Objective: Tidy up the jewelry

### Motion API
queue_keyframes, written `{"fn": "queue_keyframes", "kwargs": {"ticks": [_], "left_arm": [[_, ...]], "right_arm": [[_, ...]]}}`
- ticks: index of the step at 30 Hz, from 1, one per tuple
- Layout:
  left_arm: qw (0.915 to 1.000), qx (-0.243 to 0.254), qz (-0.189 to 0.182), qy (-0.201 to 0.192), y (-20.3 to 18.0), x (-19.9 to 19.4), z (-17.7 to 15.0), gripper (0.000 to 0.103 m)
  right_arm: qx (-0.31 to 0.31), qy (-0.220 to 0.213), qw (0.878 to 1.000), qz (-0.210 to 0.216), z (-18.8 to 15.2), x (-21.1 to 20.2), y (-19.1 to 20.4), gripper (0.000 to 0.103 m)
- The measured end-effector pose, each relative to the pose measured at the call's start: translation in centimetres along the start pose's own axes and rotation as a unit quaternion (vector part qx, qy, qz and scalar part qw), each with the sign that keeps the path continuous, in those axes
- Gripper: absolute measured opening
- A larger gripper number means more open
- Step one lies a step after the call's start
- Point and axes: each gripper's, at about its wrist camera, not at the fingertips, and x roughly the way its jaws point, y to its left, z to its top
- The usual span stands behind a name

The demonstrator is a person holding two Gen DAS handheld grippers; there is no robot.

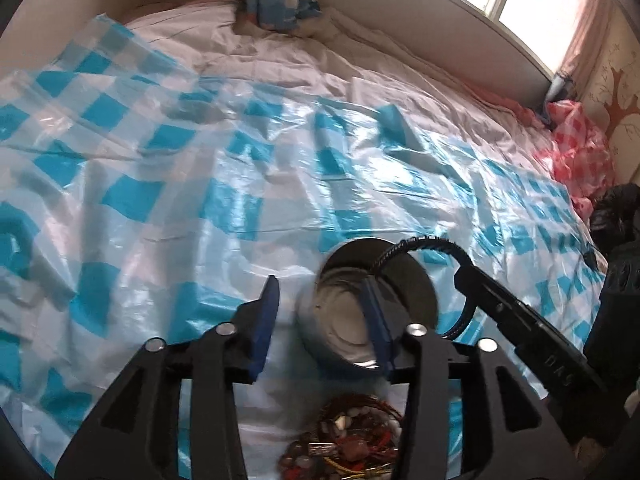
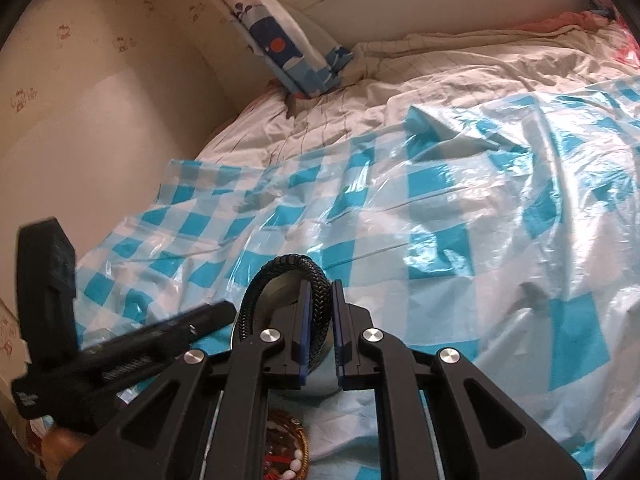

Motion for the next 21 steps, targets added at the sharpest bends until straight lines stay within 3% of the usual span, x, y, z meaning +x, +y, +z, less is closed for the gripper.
{"fn": "queue_keyframes", "kwargs": {"ticks": [6, 7, 8, 9, 21], "left_arm": [[0.9996, -0.024, 0.01, -0.012, 1.8, -1.1, 0.4, 0.048], [0.9995, -0.024, 0.013, -0.014, 1.8, -1.2, 0.4, 0.051], [0.9995, -0.022, 0.018, -0.017, 1.8, -1.4, 0.4, 0.053], [0.9994, -0.02, 0.023, -0.018, 1.8, -1.5, 0.4, 0.054], [0.9957, 0.031, 0.081, -0.032, 0.4, -1.9, 0.1, 0.069]], "right_arm": [[-0.016, 0.025, 1.0, 0.0, -0.5, 2.2, 1.2, 0.011], [-0.025, 0.037, 0.999, -0.003, -0.7, 2.8, 1.7, 0.015], [-0.029, 0.039, 0.999, -0.009, -0.8, 2.9, 1.8, 0.029], [-0.037, 0.035, 0.999, -0.017, -1.0, 2.9, 2.2, 0.033], [-0.059, 0.007, 0.998, -0.034, -1.0, 1.5, 2.8, 0.051]]}}
